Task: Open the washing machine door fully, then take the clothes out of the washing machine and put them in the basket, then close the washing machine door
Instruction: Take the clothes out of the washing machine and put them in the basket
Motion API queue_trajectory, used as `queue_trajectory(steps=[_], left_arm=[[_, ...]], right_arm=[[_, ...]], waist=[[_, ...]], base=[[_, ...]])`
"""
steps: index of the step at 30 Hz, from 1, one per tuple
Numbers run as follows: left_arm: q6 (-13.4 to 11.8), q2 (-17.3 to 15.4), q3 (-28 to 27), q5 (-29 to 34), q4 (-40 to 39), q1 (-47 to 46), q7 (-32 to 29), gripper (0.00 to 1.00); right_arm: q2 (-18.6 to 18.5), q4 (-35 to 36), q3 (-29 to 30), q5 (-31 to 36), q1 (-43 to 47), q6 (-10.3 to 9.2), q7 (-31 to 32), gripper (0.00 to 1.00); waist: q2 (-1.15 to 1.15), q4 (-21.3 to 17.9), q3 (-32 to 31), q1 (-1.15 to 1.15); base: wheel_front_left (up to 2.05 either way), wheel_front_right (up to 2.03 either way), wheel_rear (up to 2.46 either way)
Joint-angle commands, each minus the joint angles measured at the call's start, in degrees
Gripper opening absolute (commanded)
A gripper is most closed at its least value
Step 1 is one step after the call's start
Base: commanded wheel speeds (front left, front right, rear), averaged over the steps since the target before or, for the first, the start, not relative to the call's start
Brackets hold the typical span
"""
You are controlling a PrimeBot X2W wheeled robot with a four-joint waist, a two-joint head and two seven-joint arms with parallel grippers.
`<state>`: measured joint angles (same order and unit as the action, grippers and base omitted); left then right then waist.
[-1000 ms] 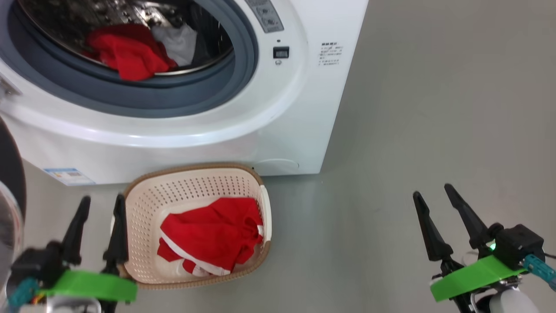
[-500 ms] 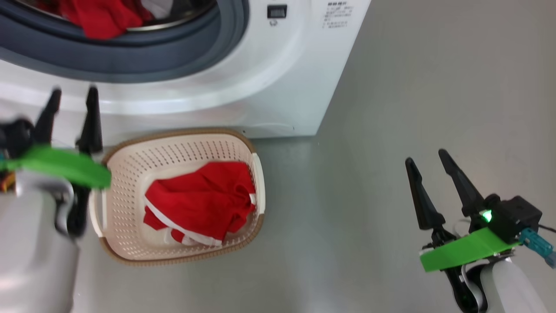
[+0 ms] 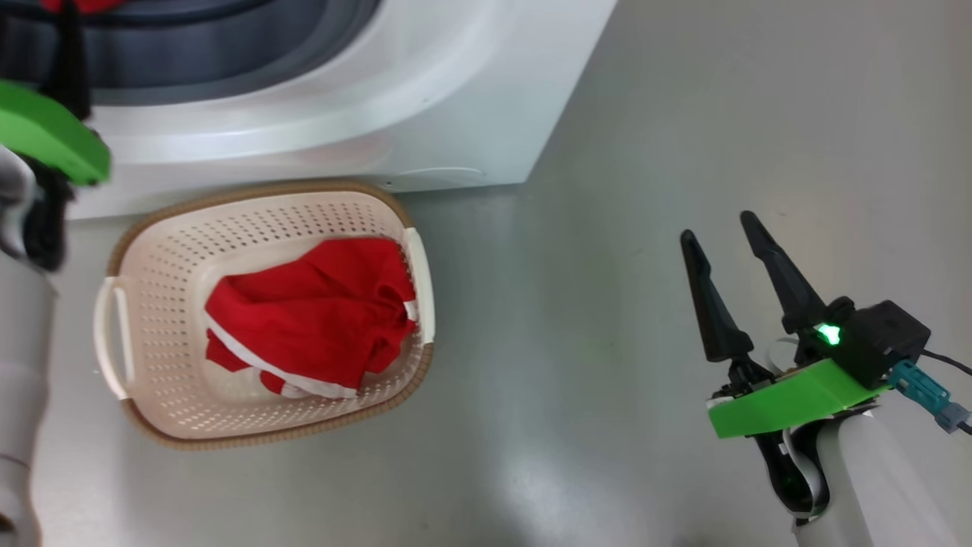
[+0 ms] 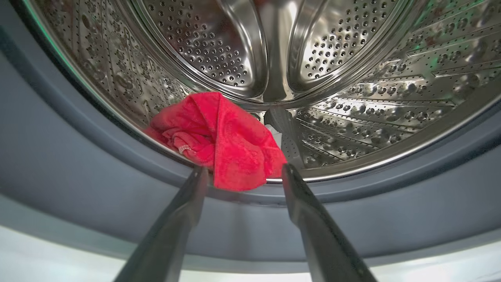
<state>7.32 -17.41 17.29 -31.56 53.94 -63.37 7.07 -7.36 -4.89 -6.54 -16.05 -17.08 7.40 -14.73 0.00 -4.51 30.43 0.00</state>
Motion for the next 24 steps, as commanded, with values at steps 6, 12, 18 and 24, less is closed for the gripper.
queue_trajectory(steps=[6, 12, 18, 24], left_arm=[[0.2, -5.0, 2.1, -1.0, 5.9, -7.6, -0.3, 1.0], [0.2, -6.3, 4.6, -1.4, 10.9, -11.9, 0.4, 1.0], [0.2, -7.5, 6.0, -1.1, 14.4, -15.1, 1.3, 1.0], [0.2, -7.9, 7.4, -1.5, 16.1, -16.7, 1.5, 0.85]], right_arm=[[0.9, 1.0, -2.7, 0.9, -1.2, 0.09, -0.3, 1.0], [1.4, 1.0, -3.9, 0.9, -1.9, 0.09, -0.3, 1.0], [1.8, 1.0, -4.9, 0.8, -2.5, 0.09, -0.3, 1.0], [2.2, 1.3, -5.1, 0.9, -2.7, 0.09, -0.3, 1.0]], waist=[[0.0, -2.7, 2.4, 0.0], [0.0, -4.3, 3.5, 0.0], [0.0, -5.6, 4.4, 0.0], [0.0, -6.5, 5.2, 0.0]], base=[[0.0, 0.0, 0.0], [0.0, 0.0, 0.0], [0.0, 0.0, 0.0], [0.0, 0.0, 0.0]])
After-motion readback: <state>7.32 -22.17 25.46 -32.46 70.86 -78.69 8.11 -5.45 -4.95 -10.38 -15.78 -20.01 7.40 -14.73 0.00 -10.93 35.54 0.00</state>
